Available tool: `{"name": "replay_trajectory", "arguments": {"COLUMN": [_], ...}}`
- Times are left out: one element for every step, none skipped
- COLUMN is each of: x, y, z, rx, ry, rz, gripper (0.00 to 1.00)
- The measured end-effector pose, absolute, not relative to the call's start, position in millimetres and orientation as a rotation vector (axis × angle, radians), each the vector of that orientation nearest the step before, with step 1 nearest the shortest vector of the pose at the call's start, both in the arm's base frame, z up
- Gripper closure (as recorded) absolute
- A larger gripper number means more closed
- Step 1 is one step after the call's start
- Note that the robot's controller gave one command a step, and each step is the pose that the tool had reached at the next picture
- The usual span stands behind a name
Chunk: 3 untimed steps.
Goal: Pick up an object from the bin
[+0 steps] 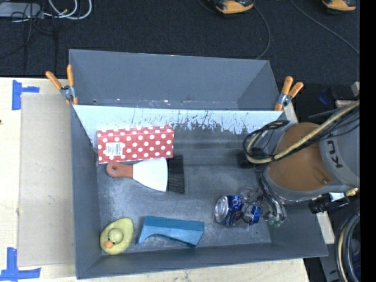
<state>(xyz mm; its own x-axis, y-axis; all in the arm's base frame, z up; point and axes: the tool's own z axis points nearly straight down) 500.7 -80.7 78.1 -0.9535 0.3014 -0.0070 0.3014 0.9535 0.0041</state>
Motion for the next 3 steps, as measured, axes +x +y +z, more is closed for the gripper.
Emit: {"name": "replay_trajectory", "arguments": {"x": [503.9,499.1,507.9], "y": [-76,-71,-83], "z": [114,153,146], "rx": [0.409,0.402,0.423], "ry": [3.105,3.12,3.09], "rz": [0.001,0.003,0.002], "gripper": [1.0,1.0,1.0]}}
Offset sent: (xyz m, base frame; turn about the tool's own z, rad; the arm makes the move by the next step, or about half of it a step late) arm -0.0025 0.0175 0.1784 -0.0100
